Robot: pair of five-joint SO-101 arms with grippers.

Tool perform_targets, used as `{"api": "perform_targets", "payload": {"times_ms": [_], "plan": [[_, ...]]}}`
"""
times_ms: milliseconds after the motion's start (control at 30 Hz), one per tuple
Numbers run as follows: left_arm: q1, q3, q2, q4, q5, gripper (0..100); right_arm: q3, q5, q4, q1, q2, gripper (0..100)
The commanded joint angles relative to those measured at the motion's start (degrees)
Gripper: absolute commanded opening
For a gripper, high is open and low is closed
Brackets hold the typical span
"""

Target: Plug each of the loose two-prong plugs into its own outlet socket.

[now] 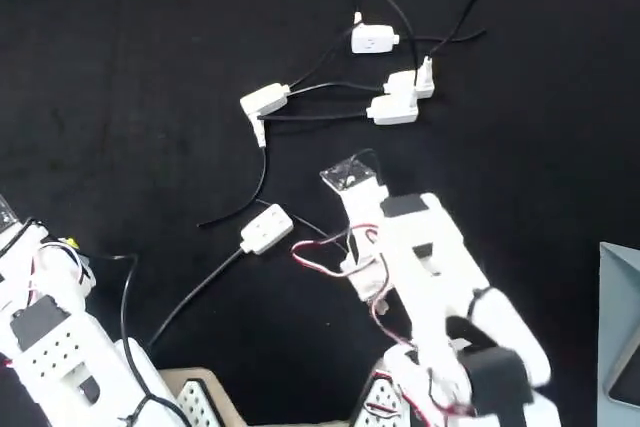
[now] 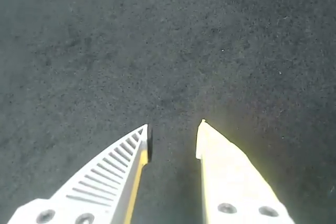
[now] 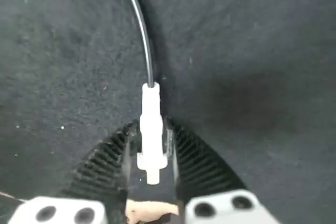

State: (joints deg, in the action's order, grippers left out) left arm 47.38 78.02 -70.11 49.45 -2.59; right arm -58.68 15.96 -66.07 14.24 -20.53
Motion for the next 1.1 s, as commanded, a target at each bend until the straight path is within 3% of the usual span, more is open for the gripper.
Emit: {"api": "perform_targets", "payload": {"times_ms": [0,633,833,1067], "plan": [[0.0,-0.1,-0.8,-1.3,0.1,16,4.4,0.5,0.3,-0.6,6.2,1.4],[0.0,-0.1,-0.8,-1.3,0.1,16,8.1,5.3,-0.4,-0.6,16.2,1.3],[0.0,0.0,-0.8,-1.3,0.1,16,11.5,7.4,-5.0,-0.8,18.4,1.3],[0.0,0.0,-0.8,-1.3,0.1,16,16.6,6.2,-11.2,-0.6,10.1,1.2]]}}
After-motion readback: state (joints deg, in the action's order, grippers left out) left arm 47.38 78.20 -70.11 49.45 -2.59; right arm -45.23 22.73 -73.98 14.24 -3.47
